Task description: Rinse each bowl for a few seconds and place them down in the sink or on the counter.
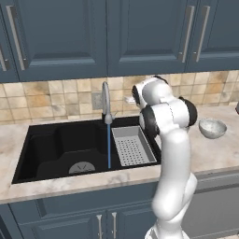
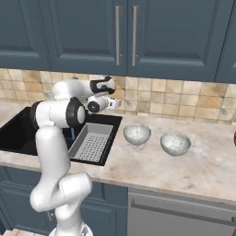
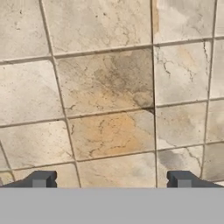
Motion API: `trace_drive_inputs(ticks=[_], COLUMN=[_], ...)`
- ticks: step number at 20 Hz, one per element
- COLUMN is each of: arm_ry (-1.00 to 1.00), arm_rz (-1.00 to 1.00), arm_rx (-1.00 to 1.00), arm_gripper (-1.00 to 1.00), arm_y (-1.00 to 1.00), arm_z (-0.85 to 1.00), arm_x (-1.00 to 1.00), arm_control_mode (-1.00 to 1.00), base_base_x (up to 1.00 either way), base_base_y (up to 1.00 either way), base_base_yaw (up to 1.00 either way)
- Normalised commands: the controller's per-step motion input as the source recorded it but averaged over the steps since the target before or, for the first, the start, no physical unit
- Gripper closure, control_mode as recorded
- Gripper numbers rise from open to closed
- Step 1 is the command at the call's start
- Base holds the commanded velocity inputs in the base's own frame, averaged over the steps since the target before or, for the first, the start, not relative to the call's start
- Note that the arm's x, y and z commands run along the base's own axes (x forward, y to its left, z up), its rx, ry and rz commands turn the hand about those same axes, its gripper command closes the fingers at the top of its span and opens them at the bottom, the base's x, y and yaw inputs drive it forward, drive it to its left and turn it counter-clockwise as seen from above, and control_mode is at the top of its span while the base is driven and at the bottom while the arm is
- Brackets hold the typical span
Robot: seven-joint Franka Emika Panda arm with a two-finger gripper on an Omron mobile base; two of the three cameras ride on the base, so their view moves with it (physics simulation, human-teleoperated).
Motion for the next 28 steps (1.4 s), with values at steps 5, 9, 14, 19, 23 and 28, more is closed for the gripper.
trace_drive_inputs(ticks=[5, 9, 14, 19, 23, 28], arm_ry=[0.00, 0.00, -0.01, 0.00, 0.00, 0.00], arm_rz=[-0.02, -0.02, -0.02, -0.02, -0.02, -0.03], arm_rx=[0.00, 0.00, 0.00, 0.00, 0.00, 0.01], arm_gripper=[-1.00, -1.00, -1.00, -1.00, -1.00, -1.00], arm_y=[-0.18, -0.14, -0.09, -0.08, -0.11, -0.16], arm_z=[0.04, 0.03, 0.04, 0.12, 0.27, 0.31], arm_x=[-0.58, -0.59, -0.59, -0.57, -0.50, -0.43], arm_control_mode=[-1.00, -1.00, -1.00, -1.00, -1.00, -1.00], base_base_x=[0.00, 0.00, 0.00, 0.00, 0.00, 0.00], base_base_y=[0.00, 0.00, 0.00, 0.00, 0.00, 0.00], base_base_yaw=[0.00, 0.00, 0.00, 0.00, 0.00, 0.00])
